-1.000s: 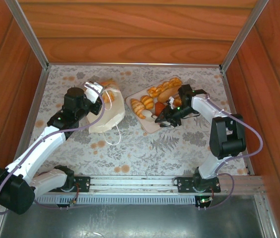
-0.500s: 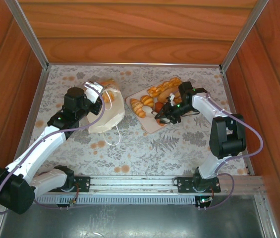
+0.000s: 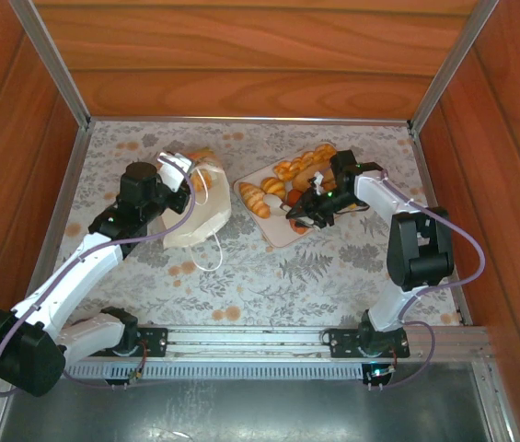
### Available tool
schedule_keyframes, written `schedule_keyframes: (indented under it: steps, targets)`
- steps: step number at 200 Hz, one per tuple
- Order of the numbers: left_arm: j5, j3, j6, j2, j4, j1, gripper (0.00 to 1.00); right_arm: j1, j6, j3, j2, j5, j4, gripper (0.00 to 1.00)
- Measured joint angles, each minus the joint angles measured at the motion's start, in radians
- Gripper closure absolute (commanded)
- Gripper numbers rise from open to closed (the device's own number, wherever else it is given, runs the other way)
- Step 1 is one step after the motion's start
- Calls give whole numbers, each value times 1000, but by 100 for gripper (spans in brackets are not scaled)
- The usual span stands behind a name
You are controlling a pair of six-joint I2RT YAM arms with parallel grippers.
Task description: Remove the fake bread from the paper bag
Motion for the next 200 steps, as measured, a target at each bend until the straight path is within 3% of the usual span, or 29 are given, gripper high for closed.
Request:
schedule_keyframes:
  steps: [40, 88, 140, 200]
  targets:
    - [0, 0, 0, 0, -1, 0, 100, 0, 7, -1, -58, 53, -30, 57]
    - [-3, 8, -5, 17, -2, 0, 100, 27, 63, -20, -343, 138, -79, 58]
    - [-52, 77, -71, 102, -9, -3, 100, 294, 186, 15, -527, 240, -92, 59]
    - [-155, 191, -153, 246, -2, -64, 100, 483, 239, 147, -381, 314, -55, 61]
